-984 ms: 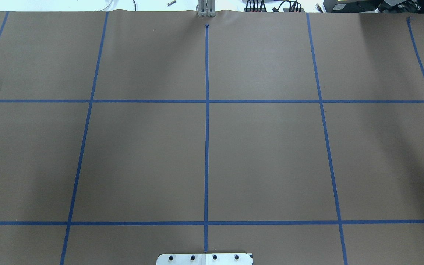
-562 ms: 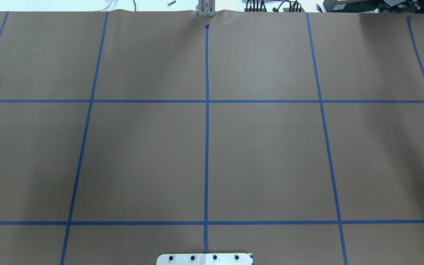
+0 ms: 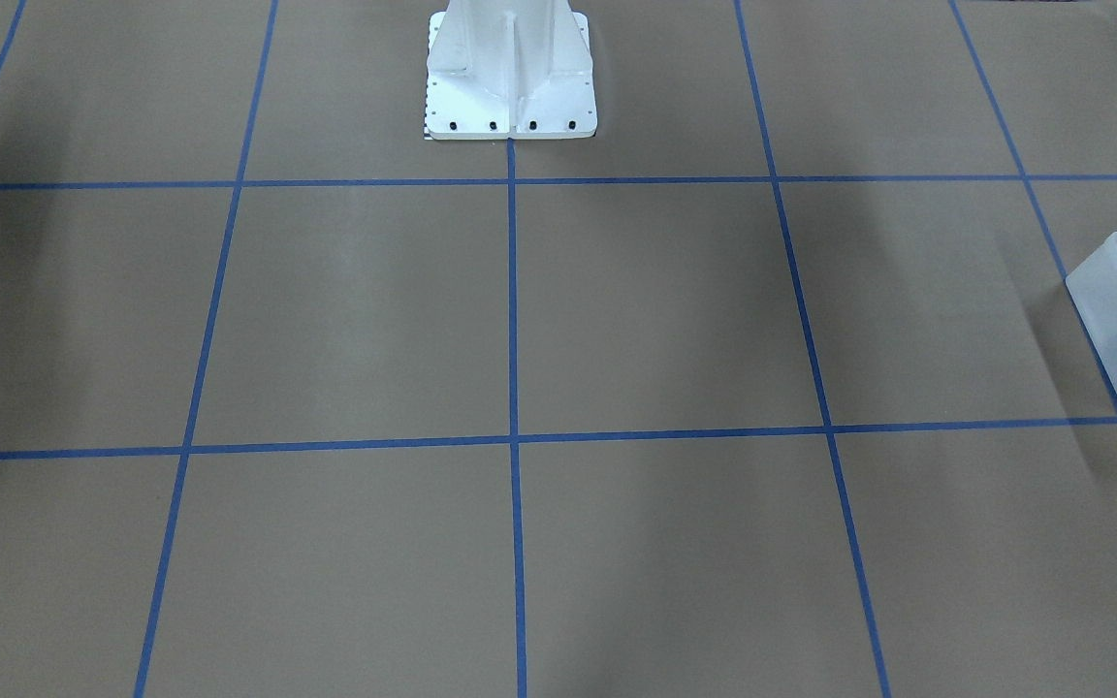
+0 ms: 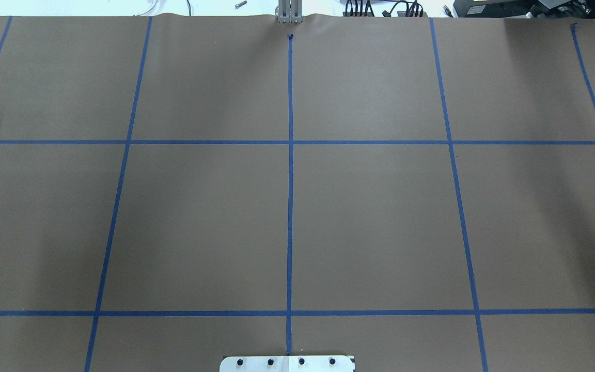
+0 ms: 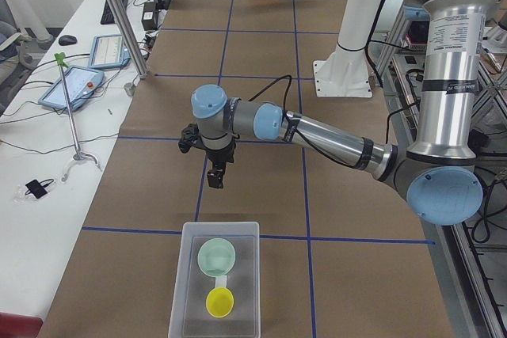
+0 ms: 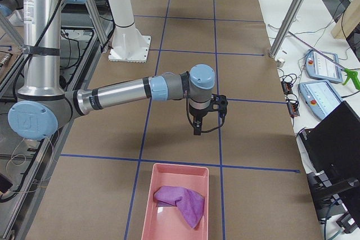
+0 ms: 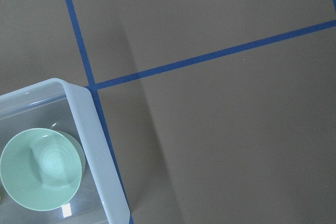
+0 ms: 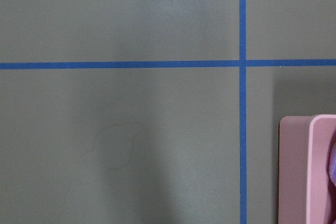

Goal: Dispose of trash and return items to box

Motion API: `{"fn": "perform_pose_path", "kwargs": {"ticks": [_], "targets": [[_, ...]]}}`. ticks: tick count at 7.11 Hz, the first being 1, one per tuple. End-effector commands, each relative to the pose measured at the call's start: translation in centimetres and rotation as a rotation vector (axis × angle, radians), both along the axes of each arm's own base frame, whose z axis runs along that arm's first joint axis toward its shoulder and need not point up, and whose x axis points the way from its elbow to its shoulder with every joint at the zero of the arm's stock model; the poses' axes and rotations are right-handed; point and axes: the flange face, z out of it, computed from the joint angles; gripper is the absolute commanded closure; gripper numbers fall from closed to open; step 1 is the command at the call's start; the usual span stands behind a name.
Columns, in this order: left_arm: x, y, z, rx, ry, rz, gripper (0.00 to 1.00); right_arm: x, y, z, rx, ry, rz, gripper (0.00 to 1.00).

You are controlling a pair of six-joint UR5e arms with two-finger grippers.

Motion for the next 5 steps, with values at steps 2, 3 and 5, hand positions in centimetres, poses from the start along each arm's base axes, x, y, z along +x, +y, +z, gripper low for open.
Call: {"fn": "perform_pose_path", "kwargs": {"ticks": [2,3,5], "targets": [[-0.09,-0.3,1.21,-0.024,-0.004,-0.002,0.02,-0.08,-0.23,-0.55,0.012,-0.002,-0.001,0.0],[-0.1,-0.25,1.36,-0.027,-0.004,-0.002,0.02,-0.09,-0.29,-0.63,0.014,-0.003,-0.001,0.0],[-0.11,-0.19,1.43,-0.029,-0.004,-0.002,0.02,-0.1,-0.35,-0.63,0.014,-0.003,-0.001,0.0]]}}
